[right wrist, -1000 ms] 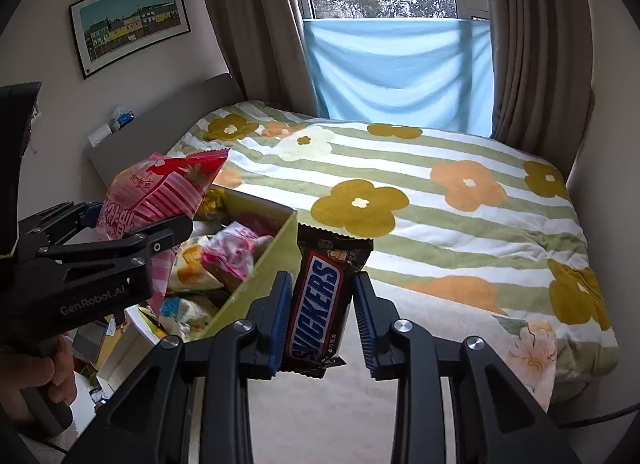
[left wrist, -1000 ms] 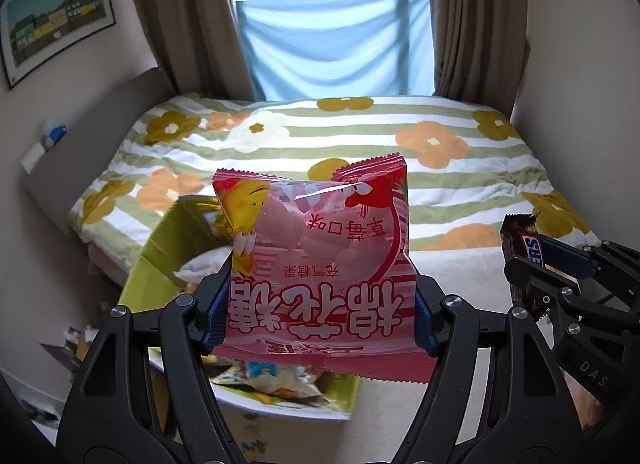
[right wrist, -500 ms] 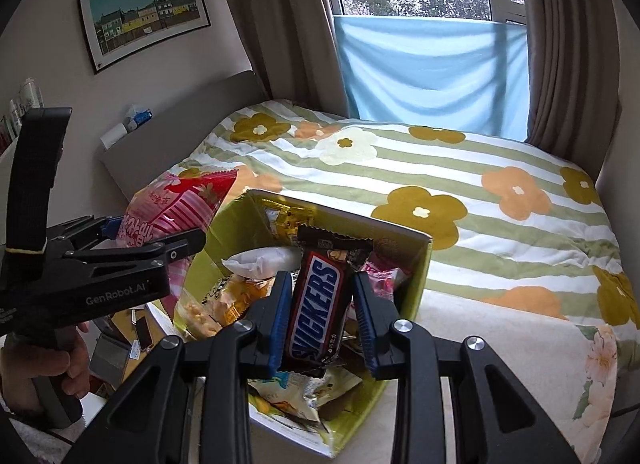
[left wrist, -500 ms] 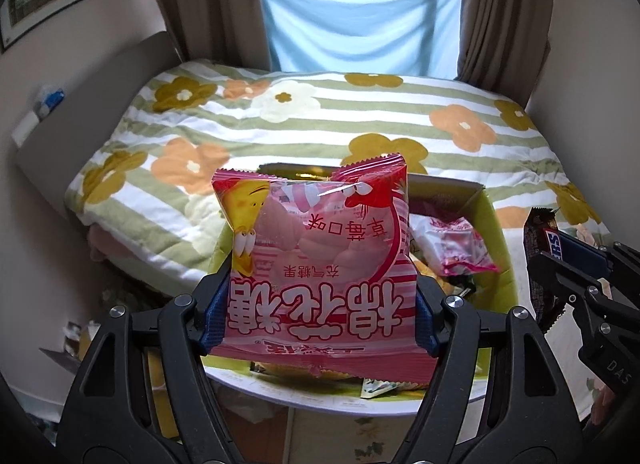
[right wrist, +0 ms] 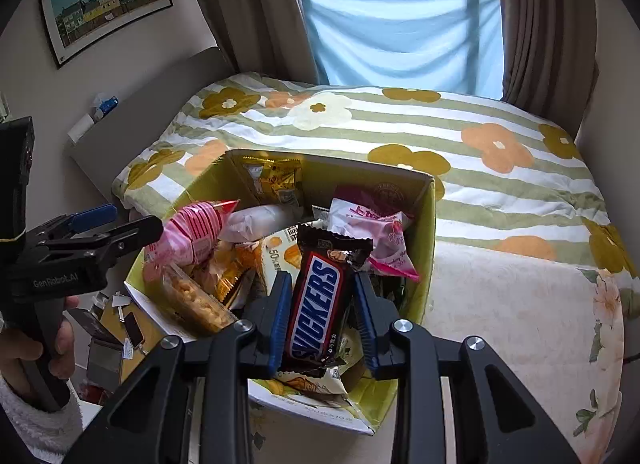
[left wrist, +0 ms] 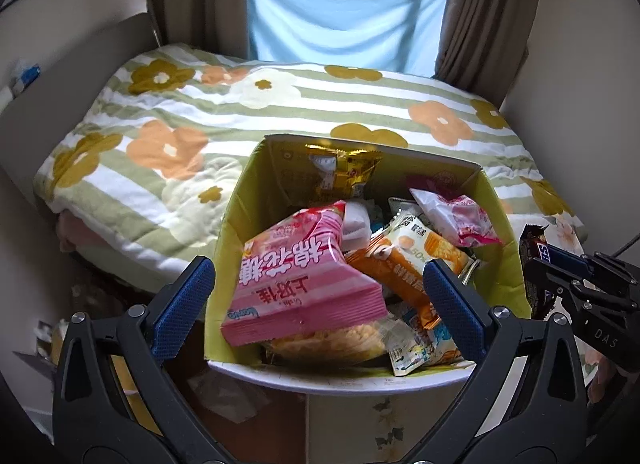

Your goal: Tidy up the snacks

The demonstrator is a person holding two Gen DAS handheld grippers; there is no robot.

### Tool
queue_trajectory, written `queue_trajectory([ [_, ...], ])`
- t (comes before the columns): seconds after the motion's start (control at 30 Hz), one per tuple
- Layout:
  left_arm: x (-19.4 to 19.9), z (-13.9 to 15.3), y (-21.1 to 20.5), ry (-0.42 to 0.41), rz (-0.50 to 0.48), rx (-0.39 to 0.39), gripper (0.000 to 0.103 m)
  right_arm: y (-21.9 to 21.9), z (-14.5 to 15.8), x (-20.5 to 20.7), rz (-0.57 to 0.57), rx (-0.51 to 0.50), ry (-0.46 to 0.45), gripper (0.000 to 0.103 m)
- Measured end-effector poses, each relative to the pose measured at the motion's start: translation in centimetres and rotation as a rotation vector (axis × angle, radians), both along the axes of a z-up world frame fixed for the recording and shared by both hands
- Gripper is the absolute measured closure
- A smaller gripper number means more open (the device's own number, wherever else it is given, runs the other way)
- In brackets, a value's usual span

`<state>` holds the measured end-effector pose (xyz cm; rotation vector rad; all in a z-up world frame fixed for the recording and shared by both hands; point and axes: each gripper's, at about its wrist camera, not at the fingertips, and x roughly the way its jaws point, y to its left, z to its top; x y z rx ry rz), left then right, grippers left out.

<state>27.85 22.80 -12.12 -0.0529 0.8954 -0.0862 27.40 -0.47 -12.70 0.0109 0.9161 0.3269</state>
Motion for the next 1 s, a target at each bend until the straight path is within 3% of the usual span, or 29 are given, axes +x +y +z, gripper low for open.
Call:
queue_trajectory([
  [0.23, -0.8, -0.4, 0.3, 0.005, 0.005, -0.003, 0.0, -0.1, -1.4, 1.2, -0.026, -0.009, 0.06, 0.074],
  [0.27, -0.8, -0.4, 0.3, 0.007, 0.007, -0.002, 0.0, -0.1, -1.6, 1.2, -0.026, -0.006, 0.065, 0.064],
  [0.3, -0.9, -0.5, 0.3, 0.009, 0.008, 0.0, 0.0, -0.2, -1.6, 1.2, -0.028, 0.004, 0.063, 0.039],
  [0.33, -1.0, -0.5, 0.2, 0.009, 0.008, 0.001, 0.0, -0.4, -1.4, 1.2, -0.036, 0.014, 0.05, 0.024],
  [0.37, -1.1, -0.6, 0.1, 0.009, 0.007, 0.0, 0.0, -0.7, -1.2, 1.1, -0.052, 0.016, 0.03, 0.0],
  [0.77, -1.8, -1.7, -1.2, 0.046, -0.044, 0.001, 0.0, -1.2, -1.4, -1.1, -0.133, -0.022, 0.025, 0.0],
  [1.0, -3.9, 0.6, -2.2, -0.018, -0.05, 0.013, 0.0, -1.6, 0.8, -2.7, -0.138, -0.019, -0.032, 0.0],
])
